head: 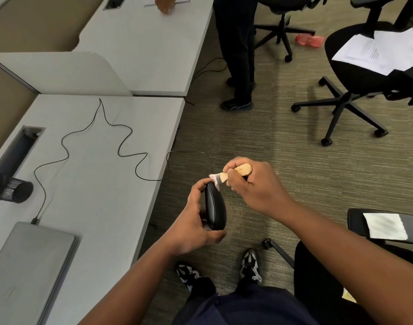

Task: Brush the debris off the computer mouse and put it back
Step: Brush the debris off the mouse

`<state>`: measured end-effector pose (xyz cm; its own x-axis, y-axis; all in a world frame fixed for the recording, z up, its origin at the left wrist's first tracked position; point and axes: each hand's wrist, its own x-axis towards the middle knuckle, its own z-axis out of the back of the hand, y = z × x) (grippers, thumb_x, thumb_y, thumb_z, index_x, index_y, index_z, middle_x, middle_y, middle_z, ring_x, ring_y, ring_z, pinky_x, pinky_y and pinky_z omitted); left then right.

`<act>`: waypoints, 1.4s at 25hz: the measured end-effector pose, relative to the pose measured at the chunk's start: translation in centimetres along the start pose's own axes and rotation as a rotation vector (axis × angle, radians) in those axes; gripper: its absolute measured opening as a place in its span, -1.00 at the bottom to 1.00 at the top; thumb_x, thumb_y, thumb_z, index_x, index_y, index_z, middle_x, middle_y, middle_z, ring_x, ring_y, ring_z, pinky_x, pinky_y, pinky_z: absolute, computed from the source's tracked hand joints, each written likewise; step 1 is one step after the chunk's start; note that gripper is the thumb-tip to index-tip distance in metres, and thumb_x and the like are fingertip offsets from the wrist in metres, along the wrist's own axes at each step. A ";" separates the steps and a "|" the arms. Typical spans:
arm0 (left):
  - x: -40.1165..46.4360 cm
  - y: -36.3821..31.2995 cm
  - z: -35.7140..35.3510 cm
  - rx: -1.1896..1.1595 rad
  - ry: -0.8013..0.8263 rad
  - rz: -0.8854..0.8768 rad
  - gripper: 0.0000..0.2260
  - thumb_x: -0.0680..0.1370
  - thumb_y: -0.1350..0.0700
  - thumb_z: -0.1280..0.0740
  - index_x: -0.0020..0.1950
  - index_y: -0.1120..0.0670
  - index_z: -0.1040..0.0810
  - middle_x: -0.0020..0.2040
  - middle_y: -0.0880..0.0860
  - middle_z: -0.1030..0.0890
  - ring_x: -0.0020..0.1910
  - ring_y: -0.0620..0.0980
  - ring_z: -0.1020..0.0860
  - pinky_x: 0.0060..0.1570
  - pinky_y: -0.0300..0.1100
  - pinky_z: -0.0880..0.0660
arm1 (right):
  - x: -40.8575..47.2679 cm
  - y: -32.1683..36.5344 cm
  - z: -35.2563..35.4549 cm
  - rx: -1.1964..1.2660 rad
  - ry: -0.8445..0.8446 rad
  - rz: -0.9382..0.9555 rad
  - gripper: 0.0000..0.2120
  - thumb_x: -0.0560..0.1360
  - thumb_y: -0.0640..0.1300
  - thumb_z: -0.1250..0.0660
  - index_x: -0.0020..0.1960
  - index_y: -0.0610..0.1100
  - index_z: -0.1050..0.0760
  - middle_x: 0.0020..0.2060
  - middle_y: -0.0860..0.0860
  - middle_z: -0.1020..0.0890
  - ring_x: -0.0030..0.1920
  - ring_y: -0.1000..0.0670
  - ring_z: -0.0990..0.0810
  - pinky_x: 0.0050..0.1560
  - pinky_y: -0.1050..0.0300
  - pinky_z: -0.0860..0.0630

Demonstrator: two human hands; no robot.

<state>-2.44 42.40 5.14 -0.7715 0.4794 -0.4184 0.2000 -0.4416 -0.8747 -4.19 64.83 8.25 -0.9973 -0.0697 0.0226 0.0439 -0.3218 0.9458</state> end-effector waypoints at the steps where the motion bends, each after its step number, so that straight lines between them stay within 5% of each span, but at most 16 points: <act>1: -0.1 0.0 0.0 -0.006 0.004 0.005 0.11 0.32 0.15 -0.67 0.60 -0.38 -0.04 0.31 -0.33 -0.40 0.22 -0.09 -0.64 -0.03 -0.09 -0.71 | -0.1 -0.1 0.0 -0.010 -0.007 0.007 -0.84 0.62 -0.06 -0.28 -0.03 -0.04 -0.63 -0.35 -0.13 -0.67 -0.47 0.02 -0.48 -0.50 0.17 -0.36; 4: -0.2 -0.1 0.1 -0.025 0.017 0.029 0.12 0.30 0.14 -0.68 0.60 -0.39 -0.04 0.22 -0.54 -0.36 0.23 -0.08 -0.63 0.00 -0.09 -0.71 | -0.2 -0.1 0.1 -0.011 -0.041 0.015 -0.86 0.66 -0.10 -0.29 0.05 -0.05 -0.63 -0.30 -0.16 -0.69 -0.36 -0.15 -0.60 -0.43 -0.01 -0.49; 8: -0.3 0.0 0.1 -0.022 0.031 0.040 0.12 0.35 0.22 -0.65 0.61 -0.39 -0.02 0.23 -0.47 -0.42 0.23 0.07 -0.65 0.01 -0.01 -0.72 | -0.2 0.5 0.5 0.058 -0.105 -0.019 -0.83 0.57 -0.01 -0.27 -0.12 0.02 -0.61 -0.34 -0.13 -0.68 -0.32 -0.23 -0.62 -0.39 -0.16 -0.50; 16: -0.3 -0.6 0.3 0.016 0.126 0.020 0.09 0.40 0.31 -0.55 0.60 -0.40 0.04 0.44 -0.16 -0.36 0.32 0.23 -0.57 0.22 0.29 -0.61 | 0.1 -0.3 0.4 0.039 -0.032 -0.042 -0.80 0.51 0.06 -0.23 -0.15 0.02 -0.58 -0.35 -0.07 -0.68 -0.34 -0.17 -0.62 -0.40 -0.08 -0.51; 25: -0.4 -0.2 0.4 -0.013 0.120 0.058 0.12 0.39 0.28 -0.58 0.58 -0.48 0.04 0.48 0.00 -0.37 0.37 0.16 -0.56 0.29 0.13 -0.63 | 0.0 -1.5 0.8 0.053 -0.043 -0.018 -0.94 0.62 -0.09 -0.41 -0.01 0.06 -0.63 -0.29 0.09 -0.65 -0.35 0.18 -0.51 -0.33 0.25 -0.43; 31: -0.6 -1.0 0.4 -0.098 0.097 0.078 0.09 0.39 0.35 -0.53 0.58 -0.43 0.00 0.46 0.07 -0.40 0.34 0.23 -0.58 0.27 0.25 -0.61 | 0.3 -1.3 1.6 0.411 0.097 -0.213 -0.92 0.57 -0.17 -0.47 -0.06 -0.02 -0.72 -0.28 0.06 -0.68 -0.27 0.10 -0.60 -0.24 0.21 -0.58; 35: -0.7 -1.5 0.4 -0.125 0.072 0.069 0.08 0.41 0.44 -0.48 0.61 -0.37 0.00 0.43 0.06 -0.46 0.29 0.33 -0.59 0.22 0.32 -0.57 | 0.2 -1.7 1.7 0.254 0.029 -0.270 -0.91 0.48 -0.09 -0.41 -0.14 0.00 -0.69 -0.35 0.03 -0.65 -0.32 0.03 -0.57 -0.24 0.06 -0.54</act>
<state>-2.40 42.41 6.85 -0.7086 0.5064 -0.4915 0.3282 -0.3801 -0.8648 -4.60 66.95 7.14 -0.9688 -0.0419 -0.2443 -0.2400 -0.0882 0.9668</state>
